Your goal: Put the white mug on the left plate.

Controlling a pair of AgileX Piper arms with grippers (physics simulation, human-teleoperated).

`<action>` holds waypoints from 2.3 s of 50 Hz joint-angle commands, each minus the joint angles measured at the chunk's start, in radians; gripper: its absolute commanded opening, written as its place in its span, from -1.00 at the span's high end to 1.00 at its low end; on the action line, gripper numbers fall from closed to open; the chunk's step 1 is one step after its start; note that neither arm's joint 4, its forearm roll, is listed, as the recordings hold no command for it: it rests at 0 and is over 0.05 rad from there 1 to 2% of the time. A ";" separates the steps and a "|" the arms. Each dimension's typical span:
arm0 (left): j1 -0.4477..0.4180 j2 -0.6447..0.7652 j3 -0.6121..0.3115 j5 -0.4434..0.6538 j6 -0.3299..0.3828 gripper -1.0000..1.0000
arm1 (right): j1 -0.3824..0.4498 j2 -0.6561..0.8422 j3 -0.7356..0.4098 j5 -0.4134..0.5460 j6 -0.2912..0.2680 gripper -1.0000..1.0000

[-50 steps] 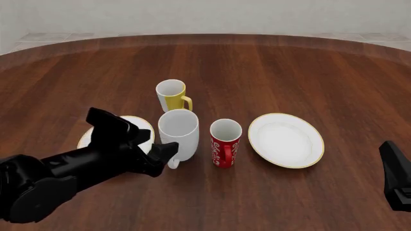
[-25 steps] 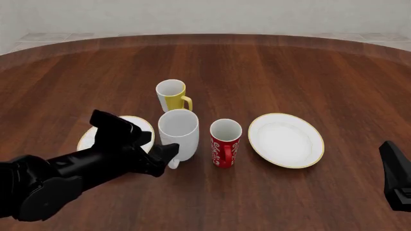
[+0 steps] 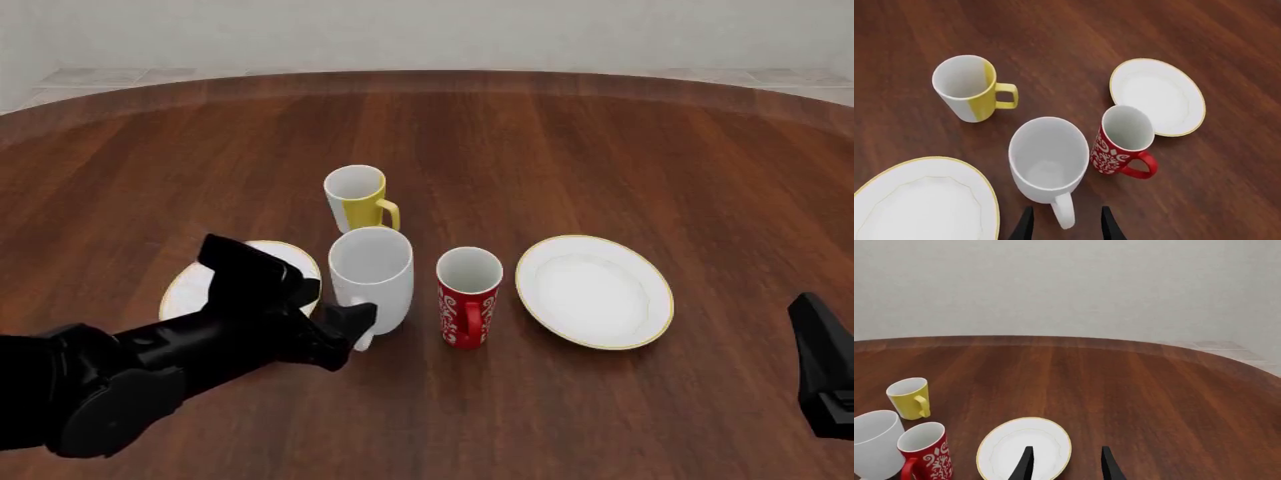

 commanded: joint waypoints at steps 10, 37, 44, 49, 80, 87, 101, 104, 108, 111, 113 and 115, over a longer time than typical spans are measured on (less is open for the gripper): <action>0.002 0.046 -0.003 -0.030 0.001 -1.00 | -0.002 0.000 0.000 0.000 0.002 -1.00; -0.001 0.119 -0.016 -0.072 -0.006 -1.00 | -0.003 0.001 0.000 0.002 0.000 -1.00; -0.006 0.136 -0.021 -0.081 -0.008 -1.00 | -0.004 0.002 0.000 0.002 0.001 -1.00; -0.008 0.155 -0.023 -0.090 -0.011 -1.00 | -0.003 0.001 0.000 0.003 0.002 -1.00; -0.009 0.182 -0.015 -0.106 -0.024 -1.00 | -0.003 -0.001 0.000 0.005 -0.001 -1.00; -0.004 0.201 -0.018 -0.114 -0.029 -1.00 | -0.004 -0.001 0.000 0.005 -0.001 -1.00; -0.004 0.200 -0.022 -0.110 -0.024 -1.00 | -0.005 0.001 0.000 0.002 0.002 -1.00; -0.007 0.201 -0.021 -0.112 -0.023 -1.00 | -0.005 0.000 0.000 0.002 0.002 -1.00; -0.013 0.215 -0.025 -0.117 -0.028 -1.00 | -0.005 -0.001 0.000 0.004 0.002 -1.00; -0.010 0.208 -0.022 -0.115 -0.025 -1.00 | -0.005 -0.001 0.000 0.004 0.001 -1.00; 0.003 0.184 -0.009 -0.114 0.024 1.00 | -0.005 -0.001 0.000 0.005 0.001 -1.00; -0.019 0.173 -0.009 -0.112 0.019 1.00 | -0.005 -0.001 0.000 0.005 0.001 -1.00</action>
